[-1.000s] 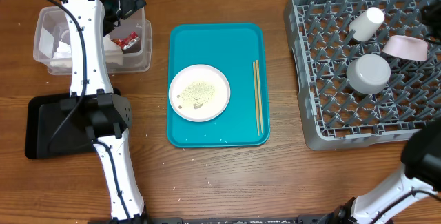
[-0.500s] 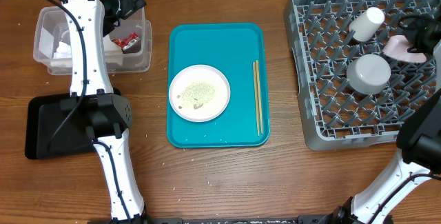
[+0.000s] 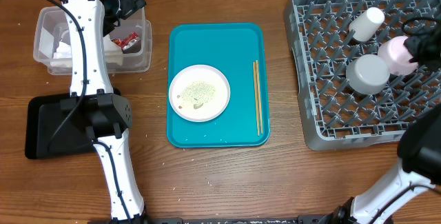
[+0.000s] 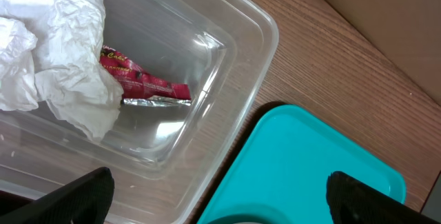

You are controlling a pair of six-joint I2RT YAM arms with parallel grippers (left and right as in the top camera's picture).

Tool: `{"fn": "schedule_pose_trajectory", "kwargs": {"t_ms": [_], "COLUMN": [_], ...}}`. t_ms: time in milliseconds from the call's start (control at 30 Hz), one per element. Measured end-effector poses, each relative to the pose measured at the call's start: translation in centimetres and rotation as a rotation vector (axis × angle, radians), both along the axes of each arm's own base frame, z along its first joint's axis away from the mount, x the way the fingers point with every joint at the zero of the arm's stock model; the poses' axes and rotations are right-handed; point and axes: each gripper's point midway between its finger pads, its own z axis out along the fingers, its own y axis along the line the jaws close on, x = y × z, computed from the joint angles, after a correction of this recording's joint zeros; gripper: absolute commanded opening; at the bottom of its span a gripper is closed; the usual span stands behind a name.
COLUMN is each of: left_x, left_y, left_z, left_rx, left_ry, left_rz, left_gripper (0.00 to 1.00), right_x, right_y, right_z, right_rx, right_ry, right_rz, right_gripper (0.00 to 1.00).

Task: Sort waste into correct bins and load items into the dishwasher
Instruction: 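Move the right gripper back to the chopsticks on the tray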

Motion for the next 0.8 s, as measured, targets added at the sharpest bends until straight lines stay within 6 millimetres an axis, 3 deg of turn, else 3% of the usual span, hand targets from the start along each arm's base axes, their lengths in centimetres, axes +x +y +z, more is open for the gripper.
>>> {"fn": "schedule_pose_trajectory", "kwargs": {"t_ms": [33,67,100,133,200,233,300,333,433,500,633,800], "left_x": [0.0,0.0,0.0,0.0,0.0,0.0,0.0,0.0,0.0,0.0,0.0,0.0], "left_y": [0.0,0.0,0.0,0.0,0.0,0.0,0.0,0.0,0.0,0.0,0.0,0.0], "left_z": [0.0,0.0,0.0,0.0,0.0,0.0,0.0,0.0,0.0,0.0,0.0,0.0], "left_rx": [0.0,0.0,0.0,0.0,0.0,0.0,0.0,0.0,0.0,0.0,0.0,0.0], "left_ry": [0.0,0.0,0.0,0.0,0.0,0.0,0.0,0.0,0.0,0.0,0.0,0.0], "left_rz": [0.0,0.0,0.0,0.0,0.0,0.0,0.0,0.0,0.0,0.0,0.0,0.0], "left_gripper": [1.0,1.0,1.0,1.0,1.0,1.0,1.0,1.0,1.0,1.0,1.0,1.0], "right_x": [0.2,0.5,0.8,1.1,1.9,2.2,2.7,2.6,1.9,1.7,1.5,0.5], "right_y": [0.6,1.4,2.2,3.4,7.3,8.9,14.6,17.3,23.5,27.0,33.3,38.4], "right_z": [1.8,3.6,5.5,7.5,11.7,12.8,14.7,14.6,12.4,10.7,6.9,0.5], "right_rx": [0.006,0.014,0.018,0.025,0.054,0.066,0.116,0.141,0.186,0.184,0.12,0.064], "right_ry": [-0.051,-0.103,-0.155,-0.216,-0.344,-0.381,-0.443,-0.435,-0.344,-0.282,-0.16,0.031], "right_rz": [0.019,0.046,0.08,0.129,0.281,0.342,0.541,0.627,0.799,0.883,1.025,1.124], "right_gripper": [0.16,0.27,0.56,0.68,0.8,0.82,0.74,0.7,0.52,0.45,0.45,0.42]}}
